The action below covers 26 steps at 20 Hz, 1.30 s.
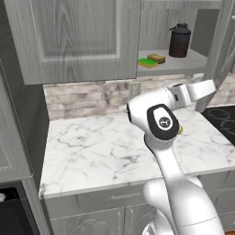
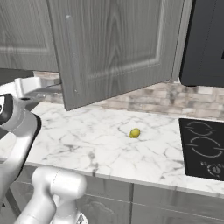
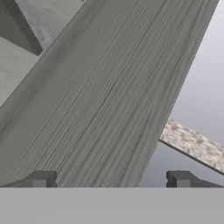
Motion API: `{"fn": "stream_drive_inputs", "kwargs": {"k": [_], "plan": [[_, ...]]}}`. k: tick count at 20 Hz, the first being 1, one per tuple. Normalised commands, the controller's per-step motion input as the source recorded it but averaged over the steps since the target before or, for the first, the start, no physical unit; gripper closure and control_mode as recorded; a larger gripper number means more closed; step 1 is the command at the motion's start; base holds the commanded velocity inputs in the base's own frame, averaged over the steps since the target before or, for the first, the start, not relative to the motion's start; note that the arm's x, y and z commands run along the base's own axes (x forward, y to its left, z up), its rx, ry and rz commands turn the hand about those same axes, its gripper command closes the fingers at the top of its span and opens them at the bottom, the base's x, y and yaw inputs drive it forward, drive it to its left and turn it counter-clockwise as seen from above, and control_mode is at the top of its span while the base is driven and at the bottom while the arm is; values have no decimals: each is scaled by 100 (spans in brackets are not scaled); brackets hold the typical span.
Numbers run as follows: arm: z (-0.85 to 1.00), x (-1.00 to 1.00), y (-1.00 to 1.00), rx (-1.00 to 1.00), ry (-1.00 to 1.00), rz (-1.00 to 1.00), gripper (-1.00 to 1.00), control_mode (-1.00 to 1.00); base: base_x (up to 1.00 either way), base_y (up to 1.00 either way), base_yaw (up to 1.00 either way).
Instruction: Pick the sponge and sponge from the cabinet and place them on the counter.
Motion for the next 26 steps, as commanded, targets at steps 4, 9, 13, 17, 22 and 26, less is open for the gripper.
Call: {"fn": "stream_drive_inputs", "kwargs": {"k": [4, 9, 13, 17, 22, 26], "plan": [[0, 3, -34, -4, -13, -24, -100, -100, 0, 0, 0], [0, 3, -34, -4, -14, -24, -100, -100, 0, 0, 0], [0, 7, -34, -4, -16, -22, -100, -100, 0, 0, 0], [0, 9, -44, -1, -15, -20, -100, -100, 0, 0, 0], [3, 9, -50, 0, -15, -19, -100, -100, 0, 0, 0], [9, 6, -55, 0, -12, -15, -100, -100, 0, 0, 0]]}}
